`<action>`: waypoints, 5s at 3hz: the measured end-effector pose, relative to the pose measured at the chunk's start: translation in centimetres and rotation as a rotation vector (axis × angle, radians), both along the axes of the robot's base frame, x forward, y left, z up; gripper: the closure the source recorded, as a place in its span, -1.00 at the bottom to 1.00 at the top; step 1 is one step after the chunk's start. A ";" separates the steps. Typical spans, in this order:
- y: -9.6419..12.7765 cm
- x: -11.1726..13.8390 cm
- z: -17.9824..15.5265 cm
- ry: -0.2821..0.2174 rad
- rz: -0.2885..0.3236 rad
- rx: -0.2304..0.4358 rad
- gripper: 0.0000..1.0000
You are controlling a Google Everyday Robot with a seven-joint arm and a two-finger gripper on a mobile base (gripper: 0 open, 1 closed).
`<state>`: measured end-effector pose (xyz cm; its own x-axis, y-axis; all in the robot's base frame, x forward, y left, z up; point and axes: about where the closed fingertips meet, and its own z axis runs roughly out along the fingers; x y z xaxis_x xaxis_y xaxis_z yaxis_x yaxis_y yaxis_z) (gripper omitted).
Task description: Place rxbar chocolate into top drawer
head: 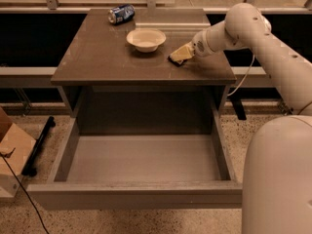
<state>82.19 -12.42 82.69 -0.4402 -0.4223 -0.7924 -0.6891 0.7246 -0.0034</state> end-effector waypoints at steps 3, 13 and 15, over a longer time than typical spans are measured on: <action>2.9 -6.4 6.1 -0.038 0.137 -0.061 1.00; -1.2 -28.8 -19.0 0.275 0.086 -0.110 0.16; -1.0 -28.9 -19.1 0.276 0.091 -0.111 -0.73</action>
Offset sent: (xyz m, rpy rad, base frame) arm -0.0507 0.0277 0.0677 -0.0963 -0.0456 0.1339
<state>53.33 -13.41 63.56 -0.5892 -0.5468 -0.5949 -0.7368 0.6658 0.1178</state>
